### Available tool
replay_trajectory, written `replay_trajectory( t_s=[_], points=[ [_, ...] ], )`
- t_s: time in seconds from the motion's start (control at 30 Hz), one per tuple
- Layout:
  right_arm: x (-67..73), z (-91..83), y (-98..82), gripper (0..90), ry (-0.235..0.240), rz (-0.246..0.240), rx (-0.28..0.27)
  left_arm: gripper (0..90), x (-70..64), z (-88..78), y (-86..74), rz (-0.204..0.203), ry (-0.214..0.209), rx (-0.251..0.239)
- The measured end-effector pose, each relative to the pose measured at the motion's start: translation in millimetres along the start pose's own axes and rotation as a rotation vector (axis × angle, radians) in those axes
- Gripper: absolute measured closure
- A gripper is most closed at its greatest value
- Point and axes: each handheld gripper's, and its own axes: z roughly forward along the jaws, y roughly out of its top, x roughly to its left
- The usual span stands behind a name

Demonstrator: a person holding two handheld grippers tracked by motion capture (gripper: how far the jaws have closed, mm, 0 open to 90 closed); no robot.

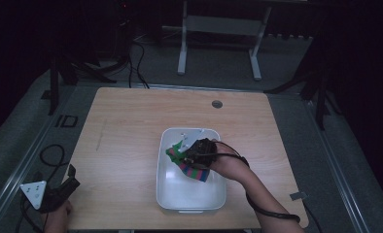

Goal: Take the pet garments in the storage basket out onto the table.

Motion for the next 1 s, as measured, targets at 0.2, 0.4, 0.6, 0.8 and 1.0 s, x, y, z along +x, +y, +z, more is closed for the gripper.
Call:
replay_trajectory(
  t_s=[0.2,0.4,0.6,0.8,1.0],
  points=[
    [-6.6,-34.5,10.9,69.5,-0.029,0.001,-0.080,1.9,0.0,-0.1,0.0,0.000,0.001,0.000],
    [-14.3,-58.0,15.8,69.5,-0.066,-0.003,-0.104,1.9,0.0,0.1,0.0,0.001,0.001,0.002],
    [-26.4,-82.3,5.2,69.5,-0.109,0.019,-0.112,1.9,-0.1,0.0,0.0,0.001,0.002,0.002],
    [-38.9,-102.7,-16.8,69.4,-0.157,0.052,-0.118,1.9,-0.6,-0.2,0.0,0.007,0.005,0.001],
    [-51.5,-120.8,-42.5,69.3,-0.207,0.100,-0.108,1.9,-1.0,-0.1,0.0,0.012,0.006,0.003]
  ],
)
